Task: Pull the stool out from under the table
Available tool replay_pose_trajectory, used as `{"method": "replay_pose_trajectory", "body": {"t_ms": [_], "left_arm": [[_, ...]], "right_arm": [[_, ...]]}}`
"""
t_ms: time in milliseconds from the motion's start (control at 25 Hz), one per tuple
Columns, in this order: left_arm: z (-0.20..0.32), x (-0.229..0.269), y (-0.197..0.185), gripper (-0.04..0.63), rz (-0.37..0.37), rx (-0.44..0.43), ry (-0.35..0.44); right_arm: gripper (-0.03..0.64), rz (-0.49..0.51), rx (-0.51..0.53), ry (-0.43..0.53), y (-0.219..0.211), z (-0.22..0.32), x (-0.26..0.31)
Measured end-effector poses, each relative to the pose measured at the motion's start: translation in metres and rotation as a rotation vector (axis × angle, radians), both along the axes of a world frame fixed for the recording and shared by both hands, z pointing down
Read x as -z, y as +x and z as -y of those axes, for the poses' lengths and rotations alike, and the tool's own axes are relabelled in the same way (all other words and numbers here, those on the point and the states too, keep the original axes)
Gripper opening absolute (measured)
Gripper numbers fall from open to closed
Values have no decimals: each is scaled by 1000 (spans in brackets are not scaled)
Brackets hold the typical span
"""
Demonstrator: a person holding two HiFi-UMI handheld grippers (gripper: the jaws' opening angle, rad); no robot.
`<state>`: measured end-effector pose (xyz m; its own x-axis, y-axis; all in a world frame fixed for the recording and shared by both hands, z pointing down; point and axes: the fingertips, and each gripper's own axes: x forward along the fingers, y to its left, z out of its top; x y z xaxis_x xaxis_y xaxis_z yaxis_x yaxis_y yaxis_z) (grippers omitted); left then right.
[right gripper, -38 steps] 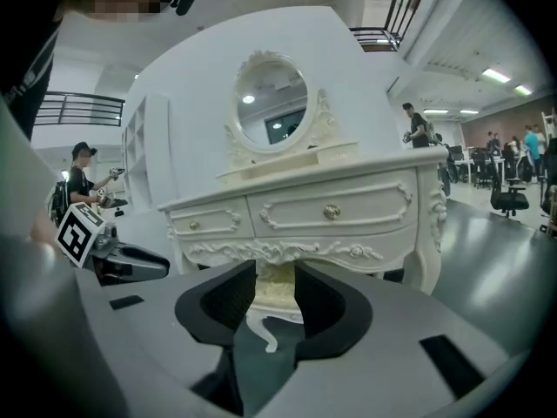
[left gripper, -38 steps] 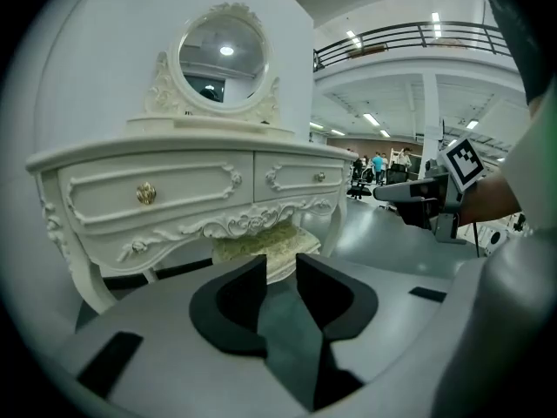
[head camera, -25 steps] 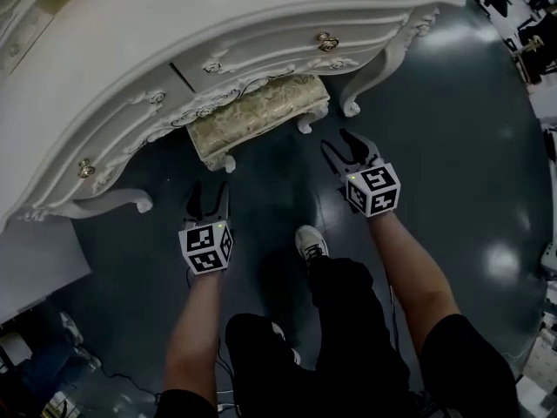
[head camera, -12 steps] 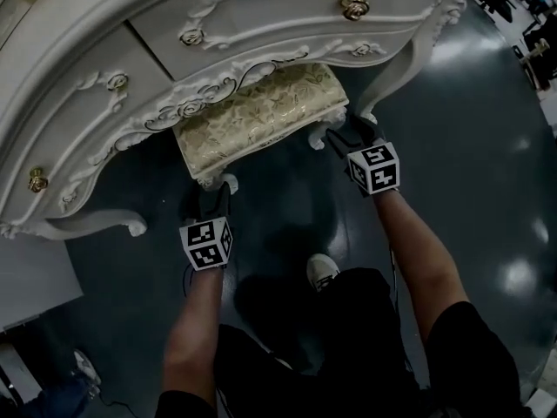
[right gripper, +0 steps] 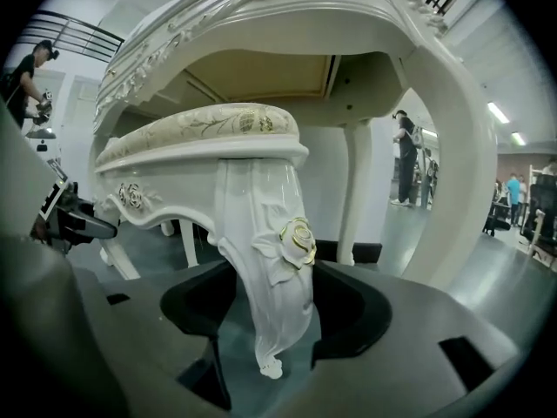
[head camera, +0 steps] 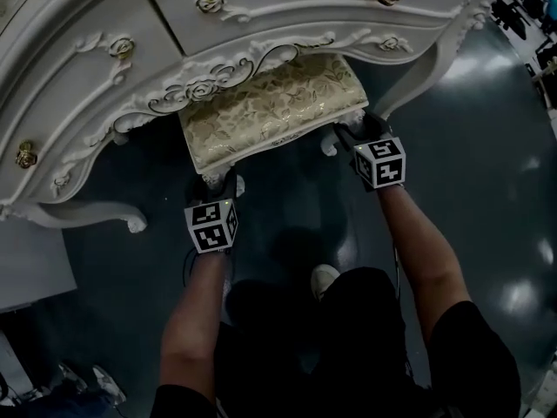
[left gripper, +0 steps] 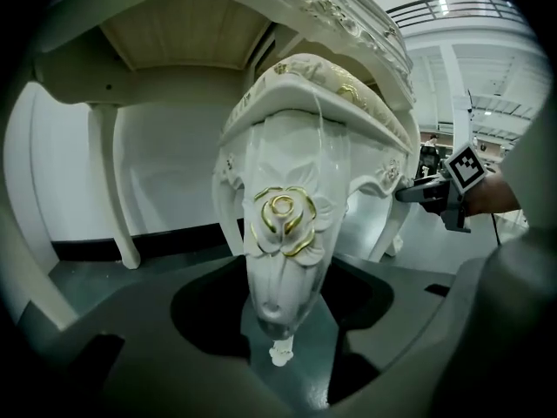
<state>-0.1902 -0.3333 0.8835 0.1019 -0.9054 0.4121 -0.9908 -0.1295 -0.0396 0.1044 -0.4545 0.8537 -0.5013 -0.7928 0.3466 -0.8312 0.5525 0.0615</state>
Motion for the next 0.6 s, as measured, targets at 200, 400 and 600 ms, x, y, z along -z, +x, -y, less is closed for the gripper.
{"method": "replay_pose_trajectory", "body": {"t_ms": [200, 400, 600], "left_arm": [[-5, -1, 0, 253, 1, 10, -34], [-20, -2, -2, 252, -1, -2, -37], [-31, -3, -7, 252, 5, -2, 2]], "right_arm": [[290, -11, -32, -13, 0, -3, -3], [290, -16, -45, -1, 3, -20, -6], [288, -12, -59, 9, 0, -36, -9]]}}
